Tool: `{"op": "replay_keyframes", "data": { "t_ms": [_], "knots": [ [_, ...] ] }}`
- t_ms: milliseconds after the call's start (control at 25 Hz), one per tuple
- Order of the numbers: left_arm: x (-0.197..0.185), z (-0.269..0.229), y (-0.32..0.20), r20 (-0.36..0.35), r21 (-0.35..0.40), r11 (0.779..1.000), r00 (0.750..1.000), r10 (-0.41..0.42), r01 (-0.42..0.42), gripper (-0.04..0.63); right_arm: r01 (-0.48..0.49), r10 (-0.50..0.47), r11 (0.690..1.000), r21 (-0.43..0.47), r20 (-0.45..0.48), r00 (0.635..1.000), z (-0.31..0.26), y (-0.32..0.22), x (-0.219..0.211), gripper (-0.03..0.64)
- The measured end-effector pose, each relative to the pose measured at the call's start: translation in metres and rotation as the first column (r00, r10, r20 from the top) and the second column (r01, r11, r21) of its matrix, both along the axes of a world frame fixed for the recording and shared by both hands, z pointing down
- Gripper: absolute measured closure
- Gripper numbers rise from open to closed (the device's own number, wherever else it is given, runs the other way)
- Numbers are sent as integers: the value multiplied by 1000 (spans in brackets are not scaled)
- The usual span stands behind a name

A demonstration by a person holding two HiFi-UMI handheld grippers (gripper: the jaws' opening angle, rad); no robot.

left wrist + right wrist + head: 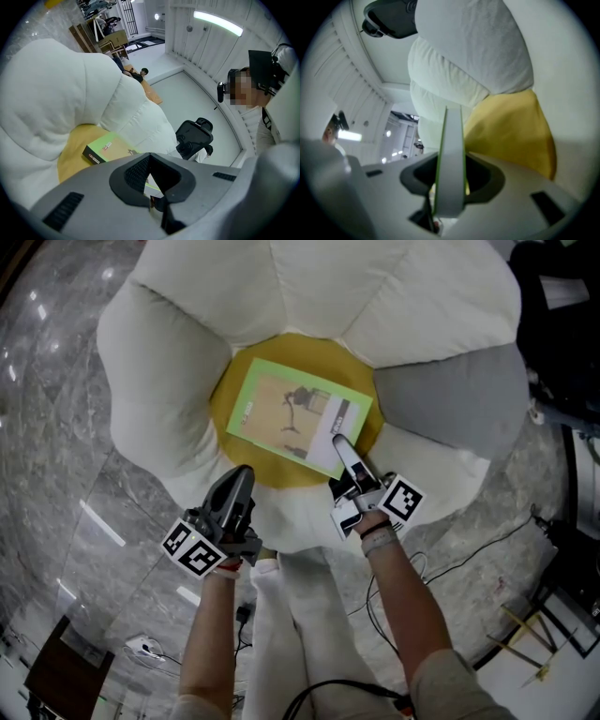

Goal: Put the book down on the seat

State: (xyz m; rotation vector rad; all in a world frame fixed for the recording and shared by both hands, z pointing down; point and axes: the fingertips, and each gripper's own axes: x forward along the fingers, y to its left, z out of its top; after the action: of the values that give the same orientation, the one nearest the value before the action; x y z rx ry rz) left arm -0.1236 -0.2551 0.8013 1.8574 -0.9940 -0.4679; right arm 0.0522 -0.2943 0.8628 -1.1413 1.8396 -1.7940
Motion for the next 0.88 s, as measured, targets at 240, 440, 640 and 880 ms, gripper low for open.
{"op": "replay_keyframes", "data": {
  "t_ms": [240, 440, 640, 880],
  "knots": [
    [1, -4, -2, -2, 11, 1000, 1000, 20, -20, 572, -56, 54, 996, -65, -37, 998, 15, -6, 12, 460],
    [2, -4, -4, 16, 25, 998, 998, 53, -53, 572, -62, 52, 995, -73, -131, 990, 23, -15, 19, 460],
    [-6, -2, 4, 29, 29, 999, 999, 44, -45, 572, -94, 73, 993, -76, -248, 966, 24, -16, 23, 448],
    [-12, 4, 4, 34, 21, 999, 999, 34, -35, 572, -81, 61, 995, -53, -312, 948, 32, -22, 19, 402]
  ]
}}
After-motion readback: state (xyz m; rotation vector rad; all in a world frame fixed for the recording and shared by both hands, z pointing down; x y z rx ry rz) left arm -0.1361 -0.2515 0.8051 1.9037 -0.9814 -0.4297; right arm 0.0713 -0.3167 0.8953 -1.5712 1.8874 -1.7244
